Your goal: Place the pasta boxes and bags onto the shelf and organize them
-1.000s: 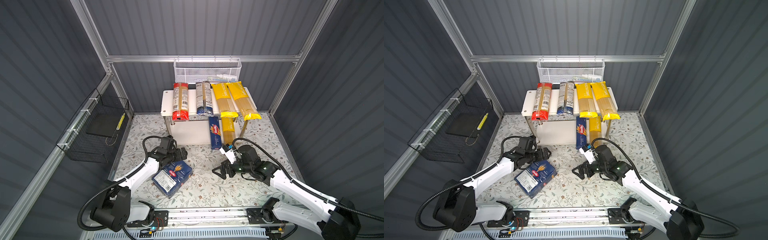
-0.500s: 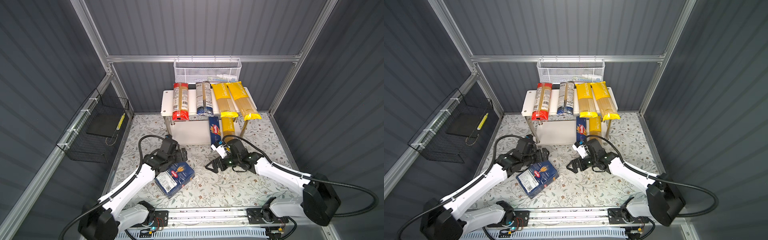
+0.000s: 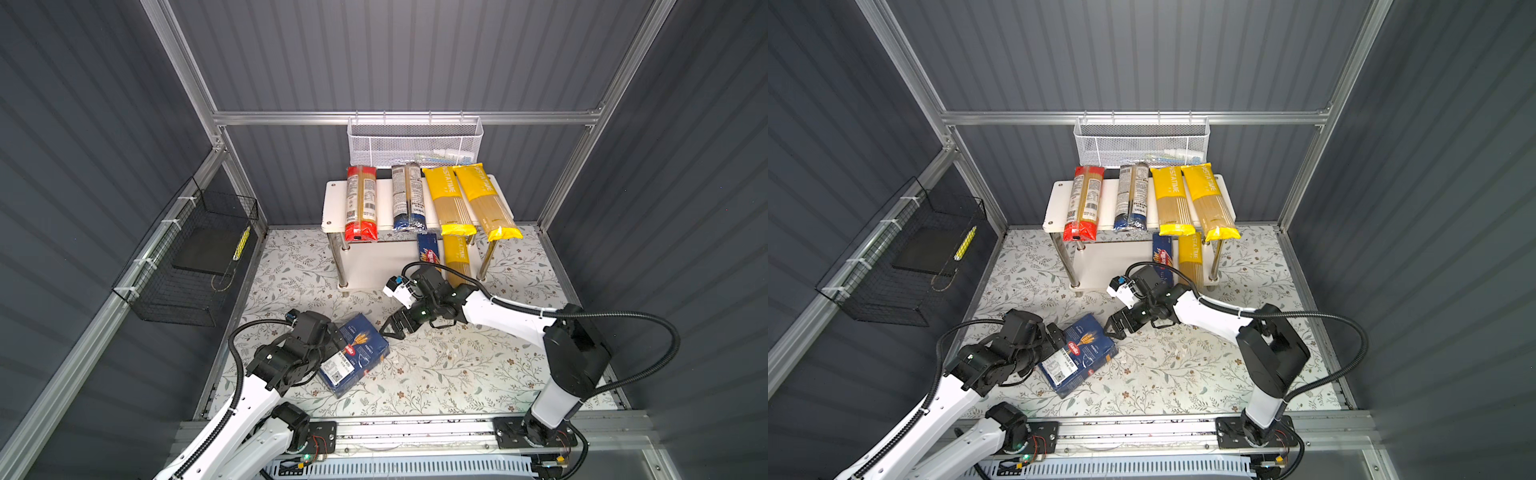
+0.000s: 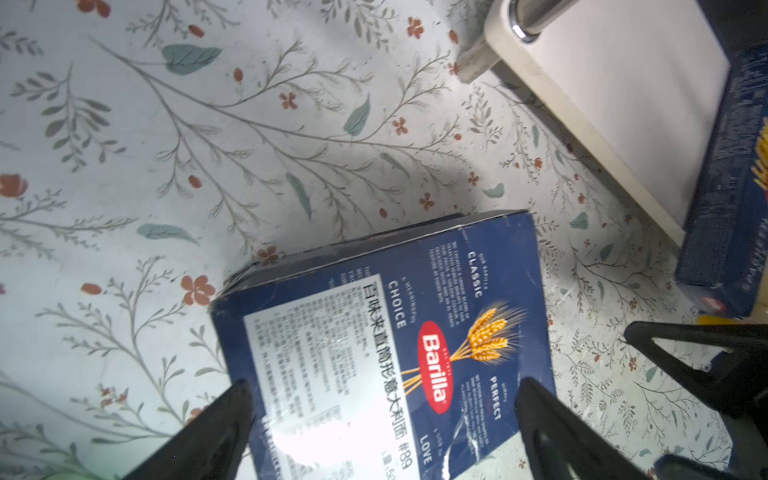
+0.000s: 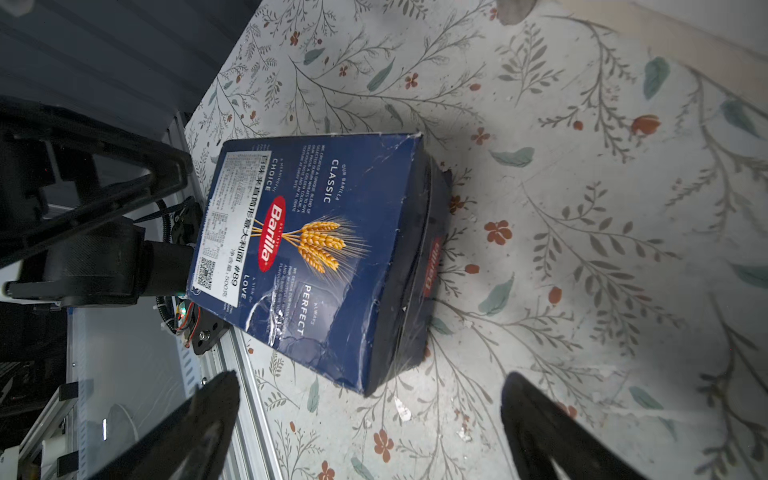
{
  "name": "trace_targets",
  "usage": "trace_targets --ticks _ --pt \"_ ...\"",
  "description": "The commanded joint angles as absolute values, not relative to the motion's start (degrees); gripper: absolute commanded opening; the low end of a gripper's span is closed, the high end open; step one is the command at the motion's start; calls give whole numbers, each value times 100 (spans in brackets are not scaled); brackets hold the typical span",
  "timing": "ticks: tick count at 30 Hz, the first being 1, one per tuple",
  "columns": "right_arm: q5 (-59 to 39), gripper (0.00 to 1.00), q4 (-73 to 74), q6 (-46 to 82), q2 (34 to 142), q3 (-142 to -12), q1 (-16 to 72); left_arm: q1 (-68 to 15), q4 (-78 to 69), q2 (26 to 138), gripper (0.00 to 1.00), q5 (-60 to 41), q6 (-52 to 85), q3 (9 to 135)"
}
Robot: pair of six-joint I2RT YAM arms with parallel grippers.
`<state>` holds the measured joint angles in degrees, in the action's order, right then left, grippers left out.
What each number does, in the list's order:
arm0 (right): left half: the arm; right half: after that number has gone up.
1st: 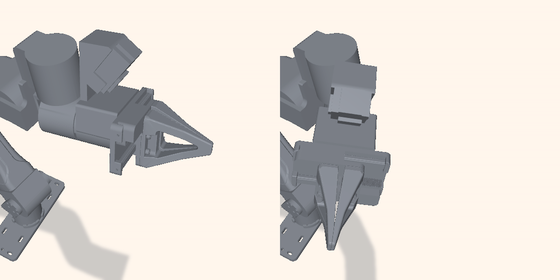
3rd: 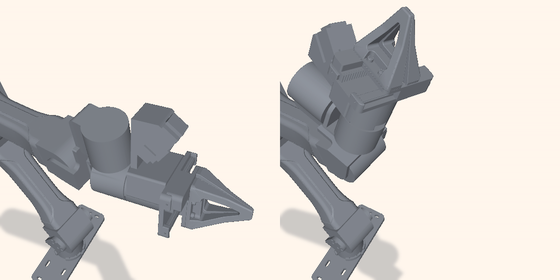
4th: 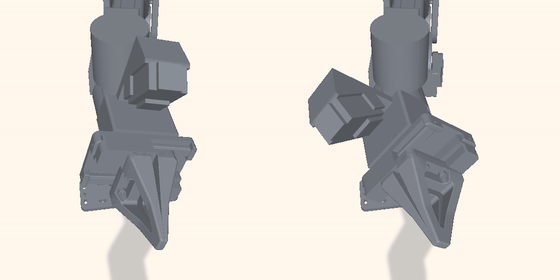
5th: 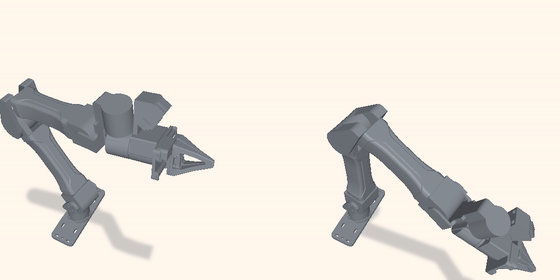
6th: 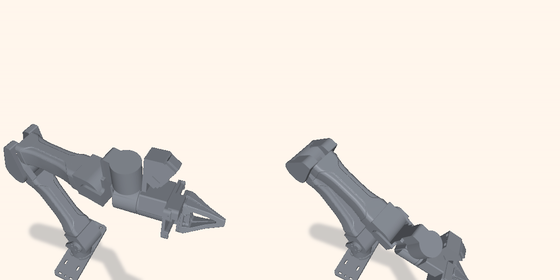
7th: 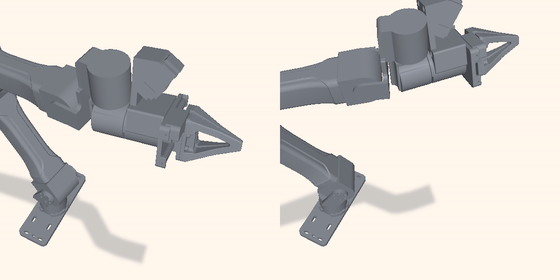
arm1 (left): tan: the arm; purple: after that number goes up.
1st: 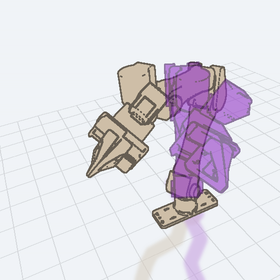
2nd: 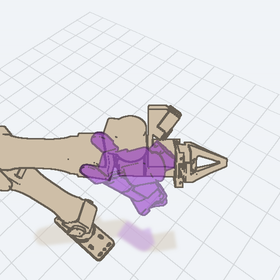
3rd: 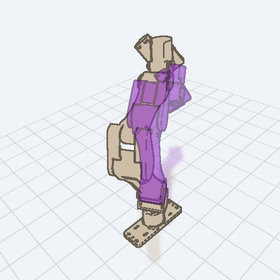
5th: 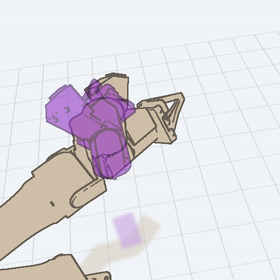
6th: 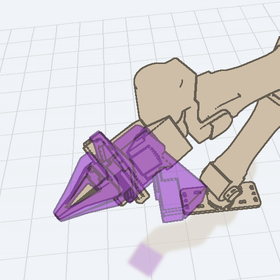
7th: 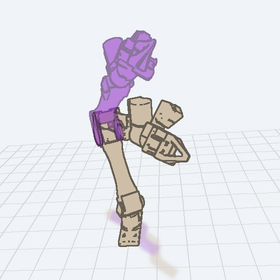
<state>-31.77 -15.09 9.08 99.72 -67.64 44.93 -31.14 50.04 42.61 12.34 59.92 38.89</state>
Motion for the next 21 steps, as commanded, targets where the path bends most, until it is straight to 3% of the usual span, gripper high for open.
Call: trace_targets --ticks 1,21 --pt "-3256 99 -1617 813 10135 -7014 4650 -3110 5591 4257 99 1399 6312 3835" --pt "-3488 93 -1274 987 10862 -7253 4748 -3111 4855 3481 99 936 6664 2914"
